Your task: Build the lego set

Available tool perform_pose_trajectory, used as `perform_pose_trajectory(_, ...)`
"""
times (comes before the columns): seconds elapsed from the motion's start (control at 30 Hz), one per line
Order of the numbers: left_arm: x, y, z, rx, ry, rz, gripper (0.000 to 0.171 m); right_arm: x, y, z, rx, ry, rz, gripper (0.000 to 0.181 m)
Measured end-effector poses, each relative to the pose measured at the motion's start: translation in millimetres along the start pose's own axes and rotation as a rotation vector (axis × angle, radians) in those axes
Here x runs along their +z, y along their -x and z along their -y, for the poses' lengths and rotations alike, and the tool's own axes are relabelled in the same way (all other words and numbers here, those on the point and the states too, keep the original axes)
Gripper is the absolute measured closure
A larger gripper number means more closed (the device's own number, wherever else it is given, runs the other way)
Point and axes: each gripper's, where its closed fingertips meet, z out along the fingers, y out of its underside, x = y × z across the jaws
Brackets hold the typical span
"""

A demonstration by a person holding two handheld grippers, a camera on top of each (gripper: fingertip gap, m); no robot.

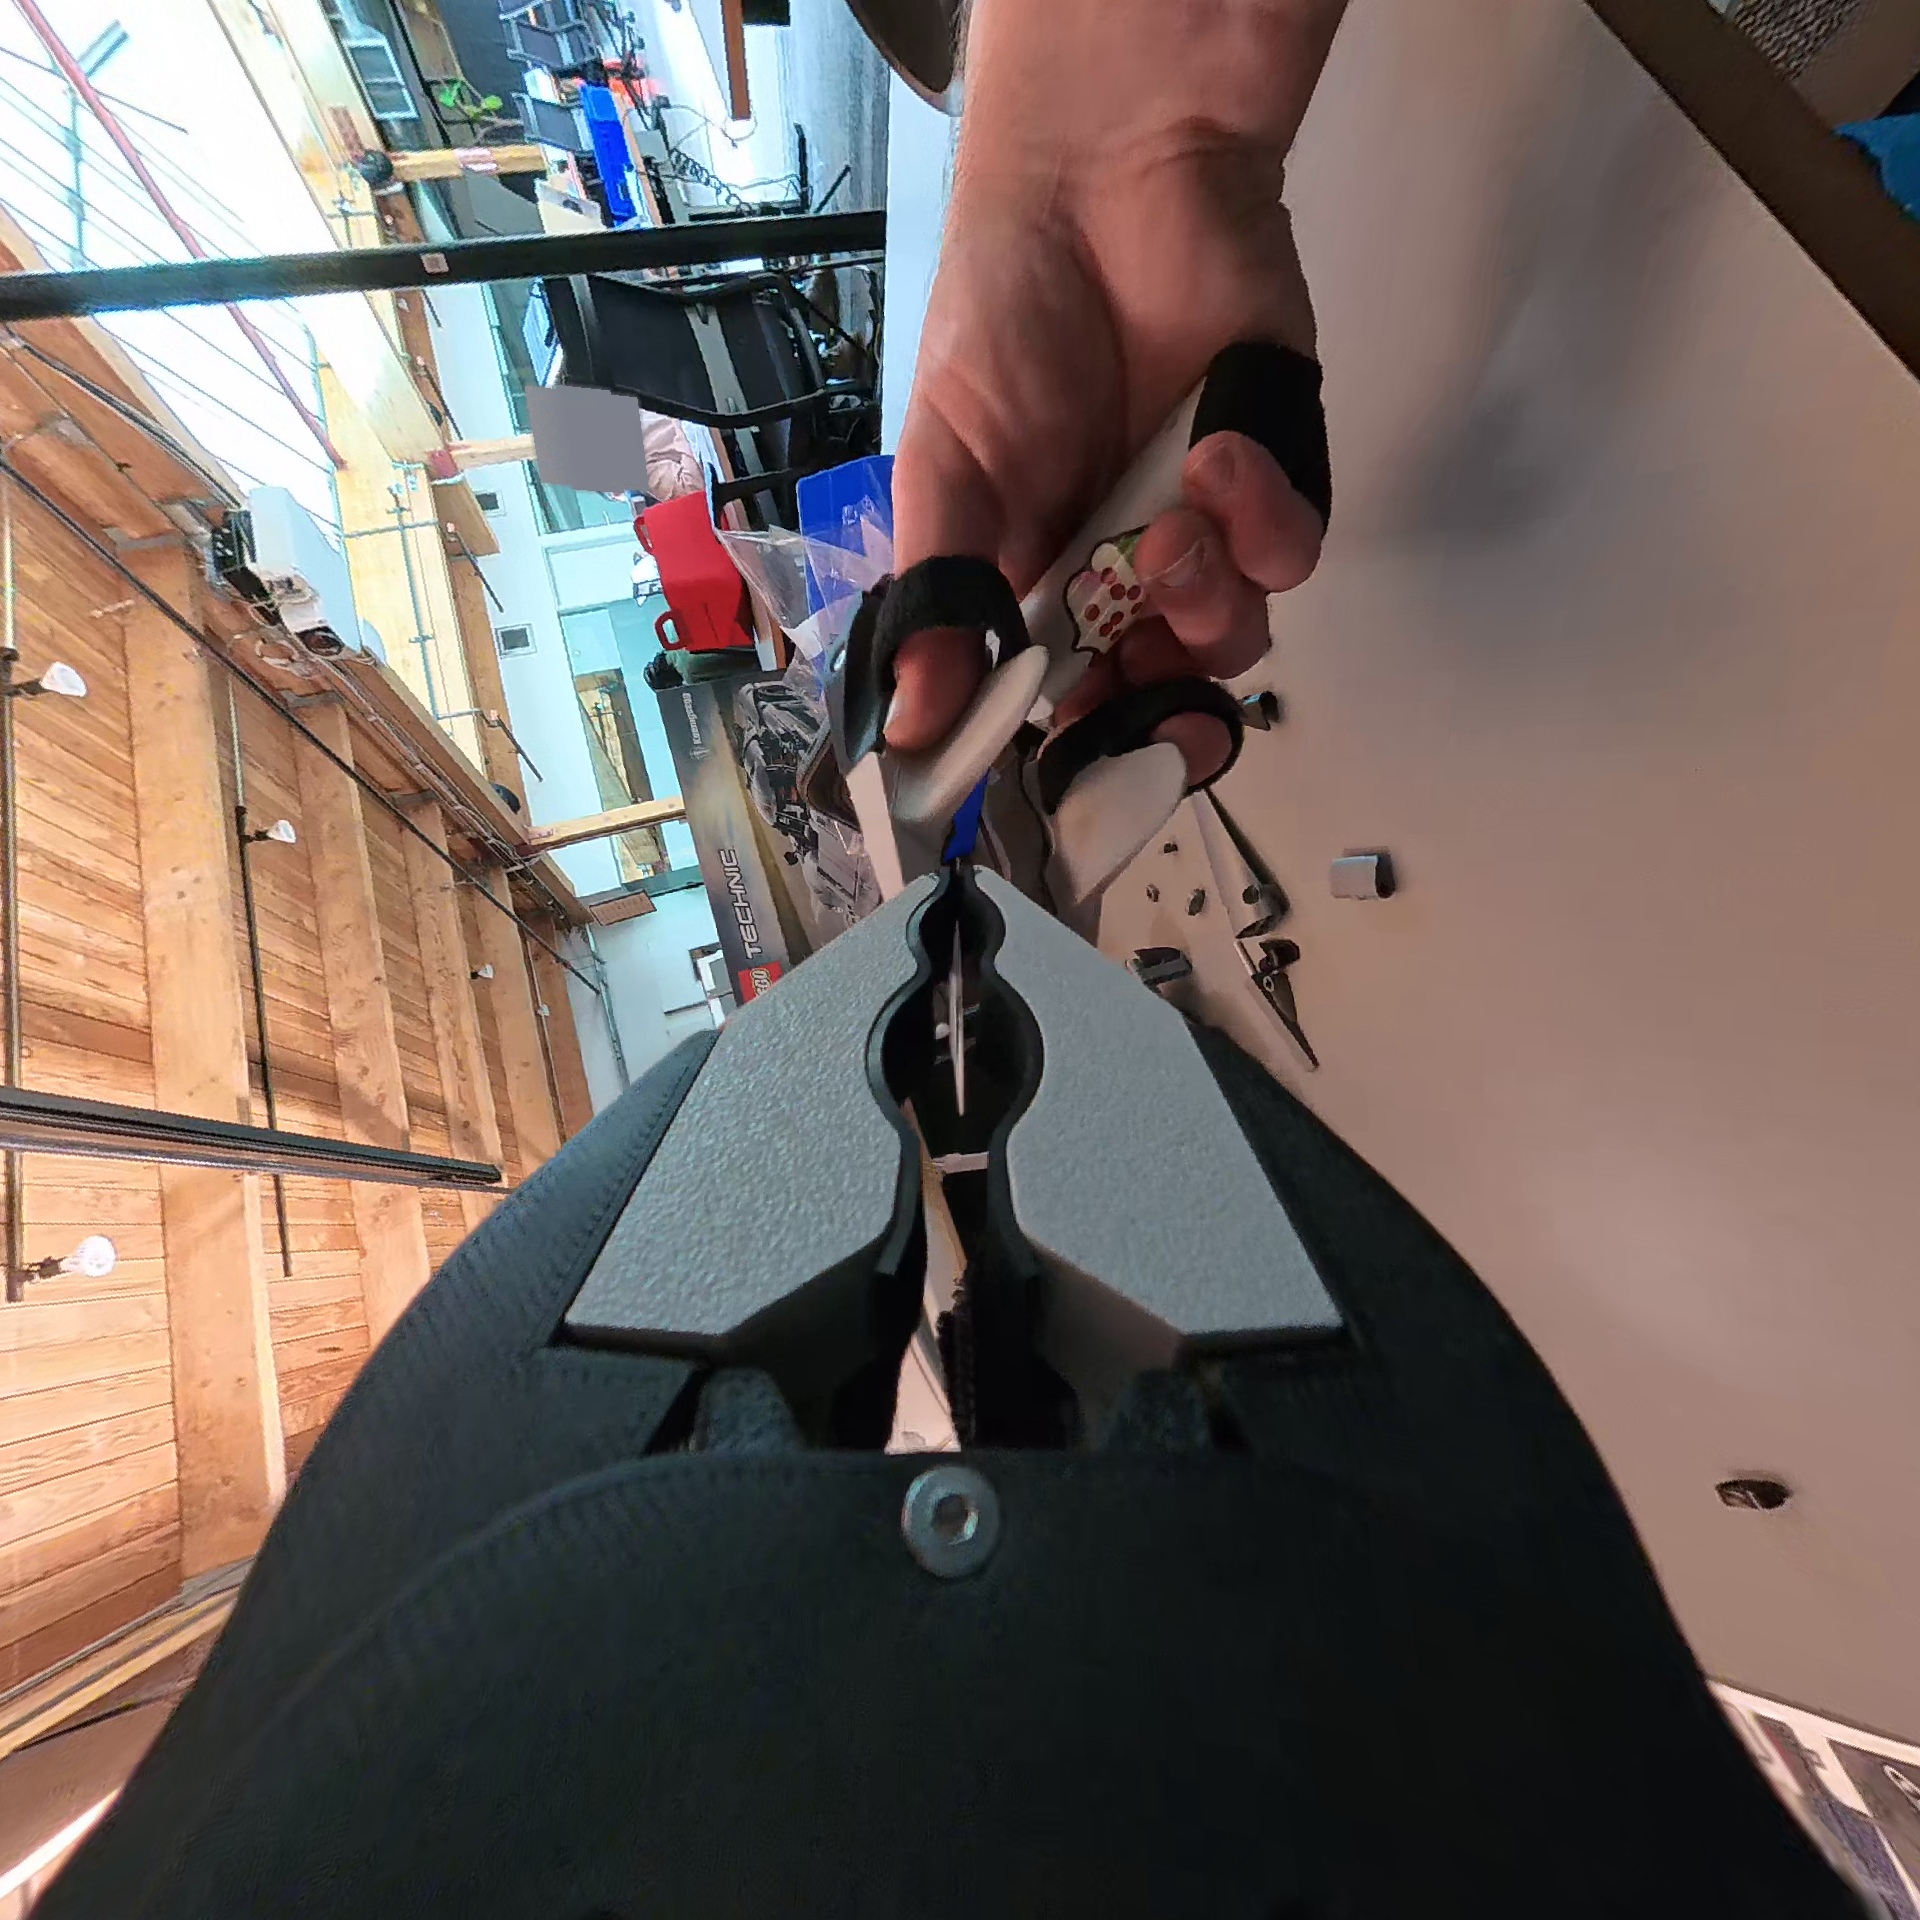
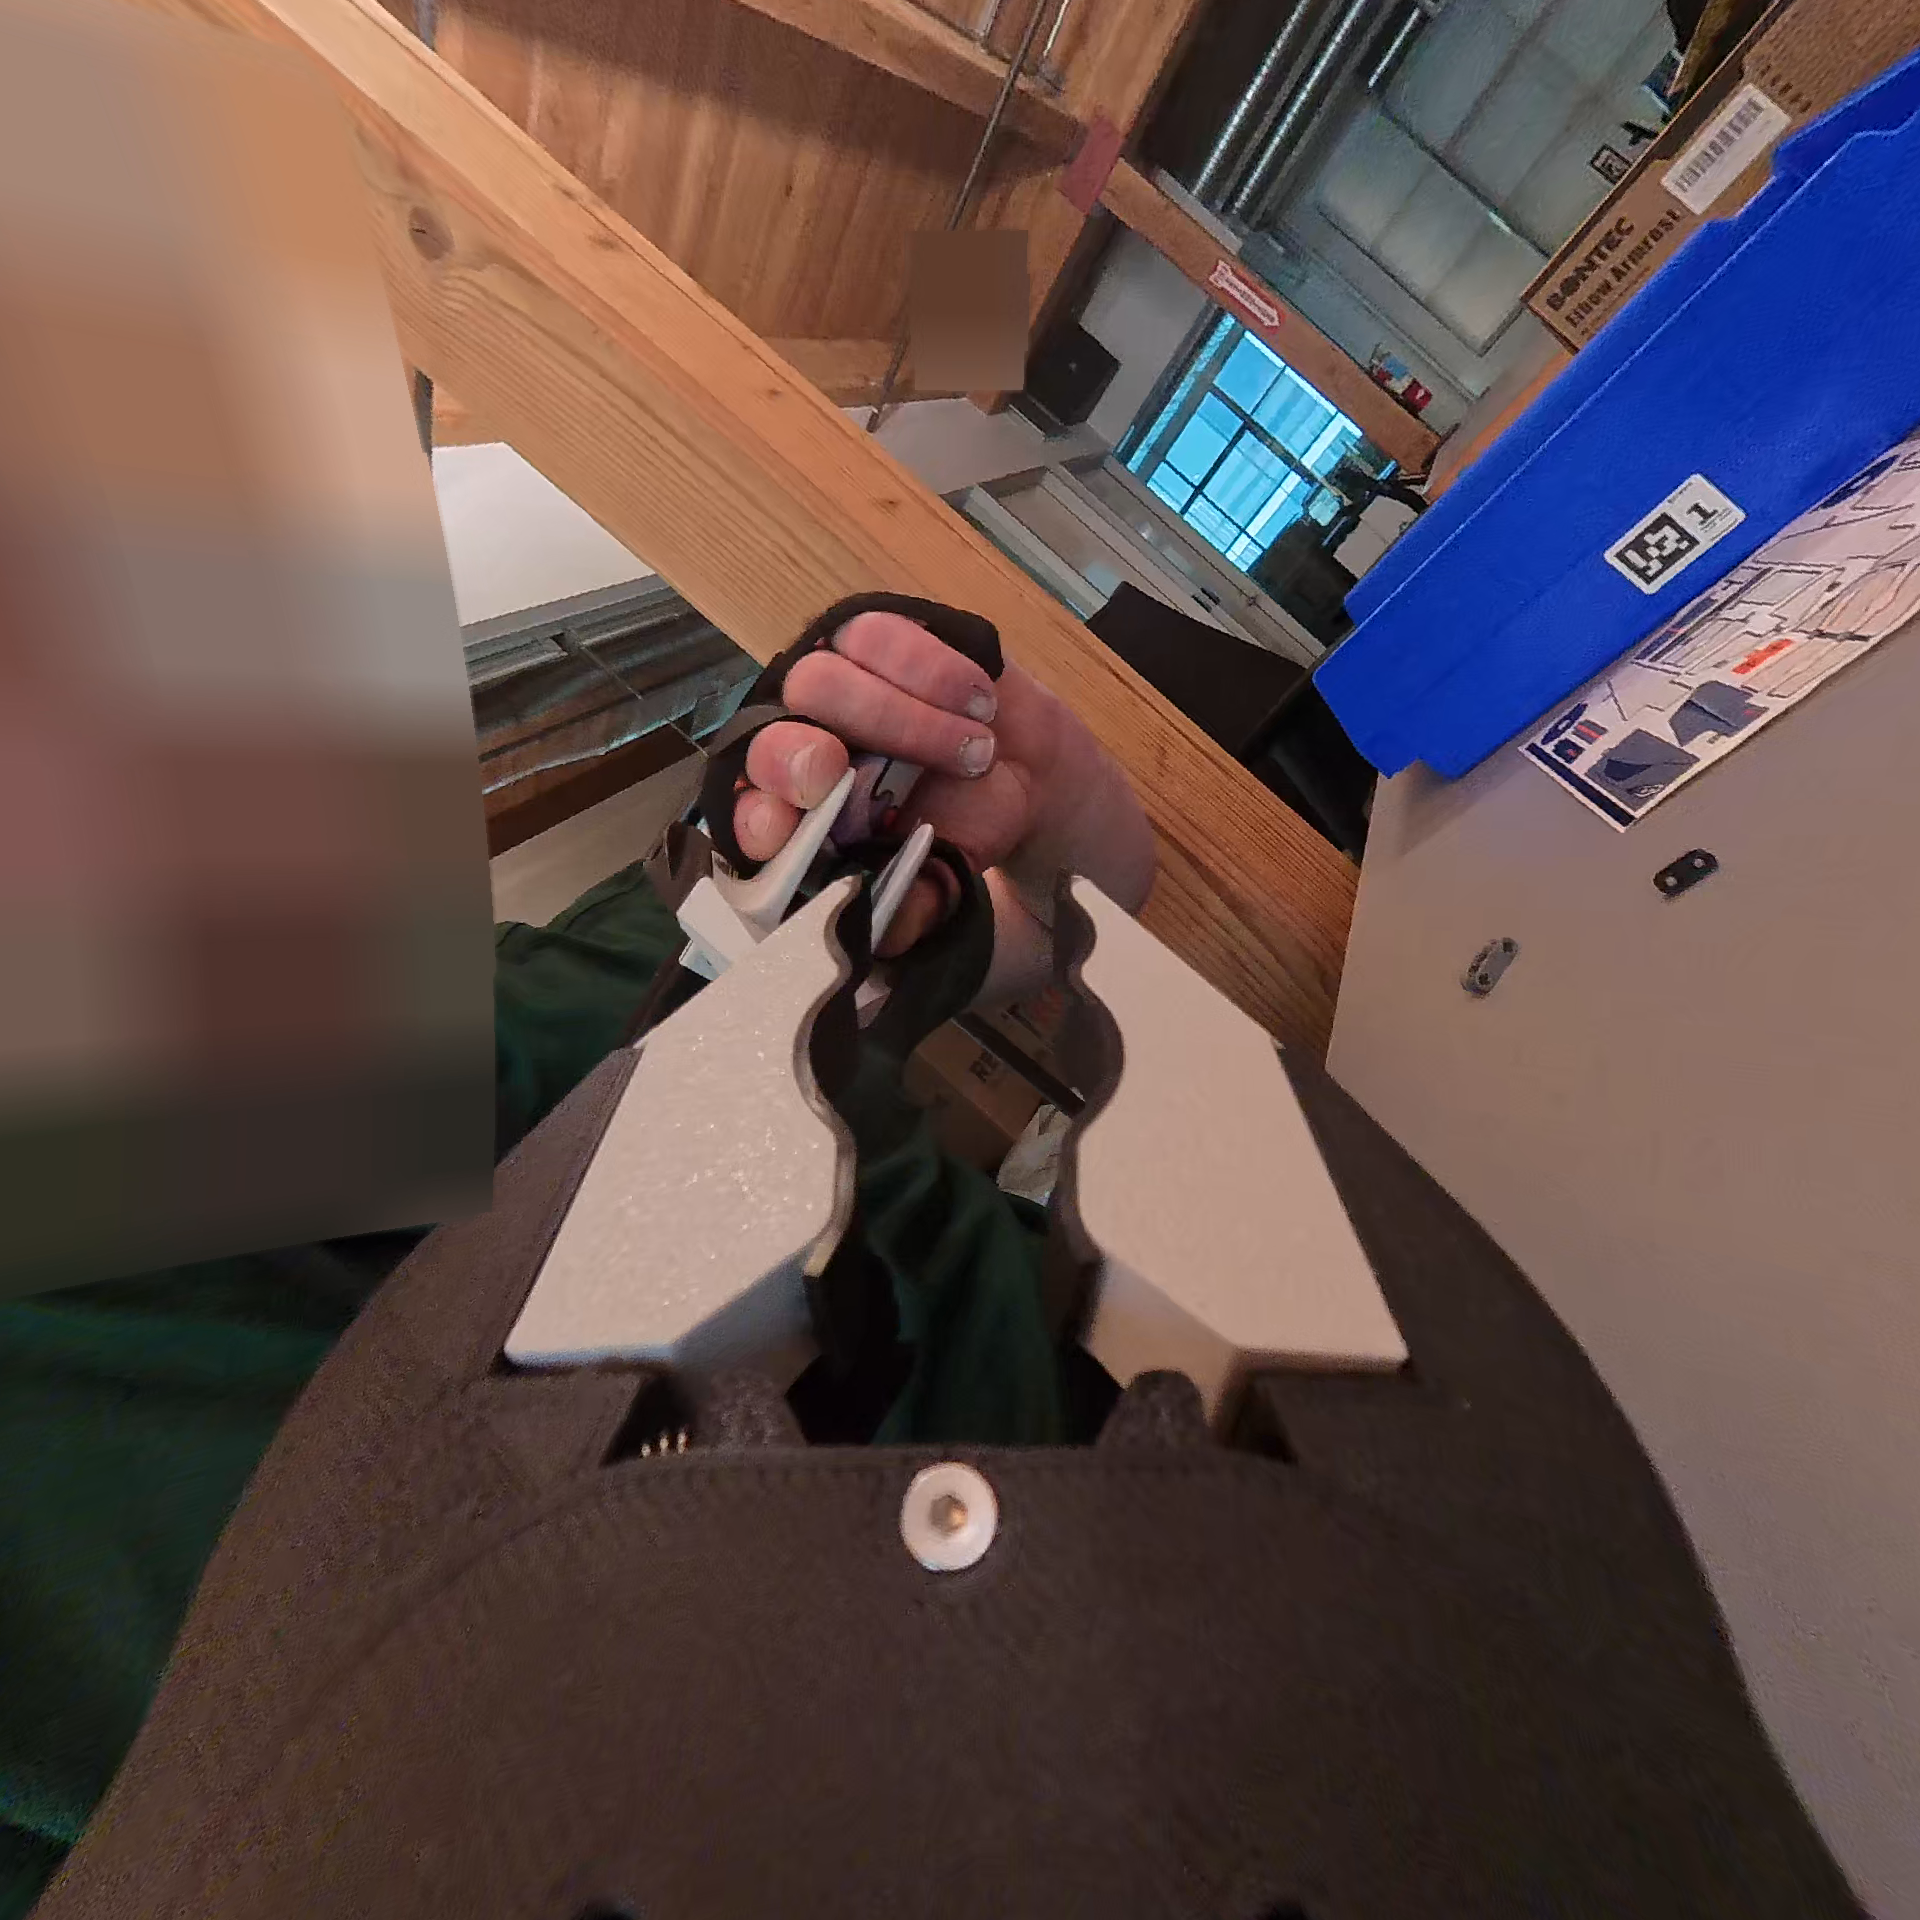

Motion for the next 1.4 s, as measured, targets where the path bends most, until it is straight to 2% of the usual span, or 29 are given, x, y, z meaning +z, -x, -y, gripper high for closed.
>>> perform_pose_trajectory(0.3, -1, -1, 2, 0.048, -0.005, -0.017, 0.171, 3, 7, -3, 0.027, 0.015, 0.061, 0.155)
perform_pose_trajectory(0.47, 0, -4, 2, 0.051, -0.002, -0.028, 0.171, 5, 10, -3, -0.011, 0.021, 0.07, 0.181)
perform_pose_trajectory(0.63, 1, 1, -5, 0.01, 0.016, 0.008, 0.171, 4, 12, 5, -0.086, -0.008, 0.032, 0.181)
perform_pose_trajectory(0.7, 1, 9, -11, -0.03, 0.041, 0.048, 0.156, 0, 14, 14, -0.135, -0.052, 0.009, 0.181)
perform_pose_trajectory(0.8, 1, 14, -24, -0.038, 0.085, 0.088, 0.143, -8, 17, 32, -0.213, -0.14, -0.037, 0.181)
perform_pose_trajectory(0.93, 0, 19, -39, -0.127, 0.122, 0.117, 0.127, -22, 24, 55, -0.314, -0.249, -0.095, 0.181)
perform_pose_trajectory(0.97, 0, 22, -45, -0.178, 0.134, 0.128, 0.126, -25, 27, 60, -0.34, -0.277, -0.099, 0.181)
perform_pose_trajectory(1.1, 1, 37, -50, -0.646, 0.037, 0.15, 0.125, -31, 36, 75, -0.414, -0.375, -0.109, 0.181)
perform_pose_trajectory(1.23, 12, 38, -61, -1.015, -0.033, 0.146, 0.128, -30, 40, 79, -0.445, -0.402, -0.107, 0.181)
perform_pose_trajectory(1.4, 23, 33, -62, -1.278, -0.144, 0.095, 0.133, -27, 41, 78, -0.451, -0.401, -0.111, 0.181)
